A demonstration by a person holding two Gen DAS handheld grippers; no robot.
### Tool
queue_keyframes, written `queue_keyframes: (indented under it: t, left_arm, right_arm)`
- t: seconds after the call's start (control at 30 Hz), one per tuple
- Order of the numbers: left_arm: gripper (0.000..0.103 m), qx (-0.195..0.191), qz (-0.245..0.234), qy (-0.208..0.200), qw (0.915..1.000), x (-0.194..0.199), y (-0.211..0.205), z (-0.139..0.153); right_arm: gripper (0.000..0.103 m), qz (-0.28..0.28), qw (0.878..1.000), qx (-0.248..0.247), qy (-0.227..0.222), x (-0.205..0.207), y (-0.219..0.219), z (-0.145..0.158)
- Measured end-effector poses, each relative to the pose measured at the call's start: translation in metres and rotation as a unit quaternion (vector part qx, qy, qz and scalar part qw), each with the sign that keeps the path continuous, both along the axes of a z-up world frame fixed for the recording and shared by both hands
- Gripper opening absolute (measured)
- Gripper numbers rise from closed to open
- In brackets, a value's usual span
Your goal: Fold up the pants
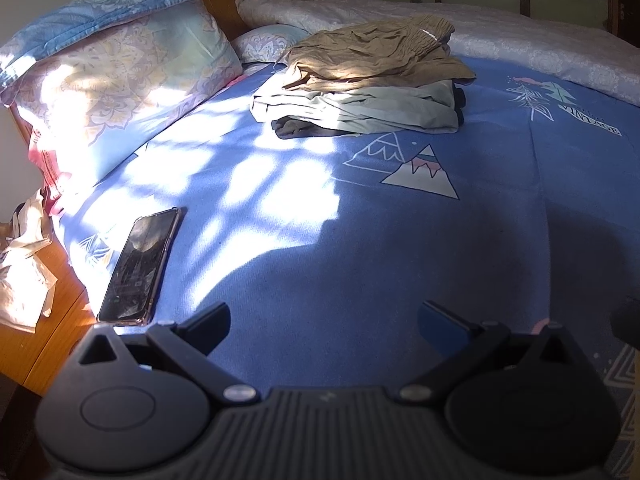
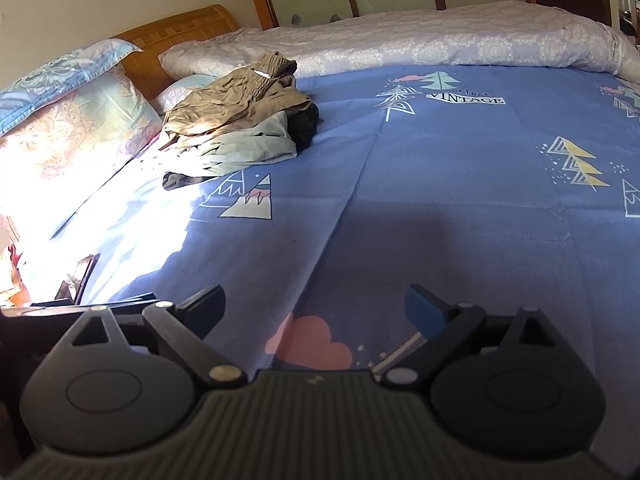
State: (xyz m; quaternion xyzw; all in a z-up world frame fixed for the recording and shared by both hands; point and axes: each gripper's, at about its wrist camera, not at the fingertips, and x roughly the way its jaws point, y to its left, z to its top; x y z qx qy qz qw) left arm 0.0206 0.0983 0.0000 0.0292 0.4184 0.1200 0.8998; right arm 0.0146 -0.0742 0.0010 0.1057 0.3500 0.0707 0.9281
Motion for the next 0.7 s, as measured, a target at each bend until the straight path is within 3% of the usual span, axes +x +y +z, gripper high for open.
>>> queue_keyframes:
  t: [0.7]
  left_arm:
    - [0.103, 0.006, 0.005, 0.009, 0.9999, 0.0023, 0.0010, -0.0007]
  right_arm:
    - [0.098, -0.003, 1.000, 0.003, 0.003, -0.0006, 0.0003, 0.0000]
